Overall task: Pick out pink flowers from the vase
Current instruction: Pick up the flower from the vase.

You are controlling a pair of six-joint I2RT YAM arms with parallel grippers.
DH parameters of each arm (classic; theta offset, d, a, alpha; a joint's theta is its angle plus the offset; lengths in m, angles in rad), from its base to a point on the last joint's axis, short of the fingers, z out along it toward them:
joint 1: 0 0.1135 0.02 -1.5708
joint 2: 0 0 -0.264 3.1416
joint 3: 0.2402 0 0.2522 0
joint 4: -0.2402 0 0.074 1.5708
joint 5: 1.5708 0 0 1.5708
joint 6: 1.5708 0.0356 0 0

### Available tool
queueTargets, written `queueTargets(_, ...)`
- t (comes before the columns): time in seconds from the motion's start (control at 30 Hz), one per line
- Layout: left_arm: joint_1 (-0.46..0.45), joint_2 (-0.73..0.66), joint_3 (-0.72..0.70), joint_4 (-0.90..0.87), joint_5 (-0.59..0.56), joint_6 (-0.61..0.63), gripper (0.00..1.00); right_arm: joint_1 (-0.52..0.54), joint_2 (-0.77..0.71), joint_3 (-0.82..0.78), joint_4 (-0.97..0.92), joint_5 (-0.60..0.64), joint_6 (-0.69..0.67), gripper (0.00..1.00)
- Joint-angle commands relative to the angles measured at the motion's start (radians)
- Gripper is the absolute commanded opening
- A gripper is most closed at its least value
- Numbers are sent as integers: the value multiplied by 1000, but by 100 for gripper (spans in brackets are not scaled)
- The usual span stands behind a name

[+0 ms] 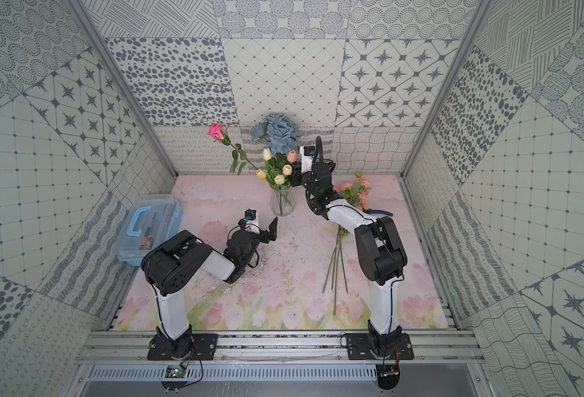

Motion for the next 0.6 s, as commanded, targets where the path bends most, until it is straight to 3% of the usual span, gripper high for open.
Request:
queueTargets(0.0,-10,2,1,26,-1,-3,99,-6,-44,25,74,-27,14,41)
queueTargets(0.07,-9,4,3,27,-1,-3,99,-9,-49,27,71,-26,13,39)
queueTargets(0.23,-9,4,6,25,1,-5,99,-15,-65,21,71,-33,8,22)
queueTargets(0.57,-11,5,16,24,9,-8,99,-38,-150,-20,73,-41,-9,23)
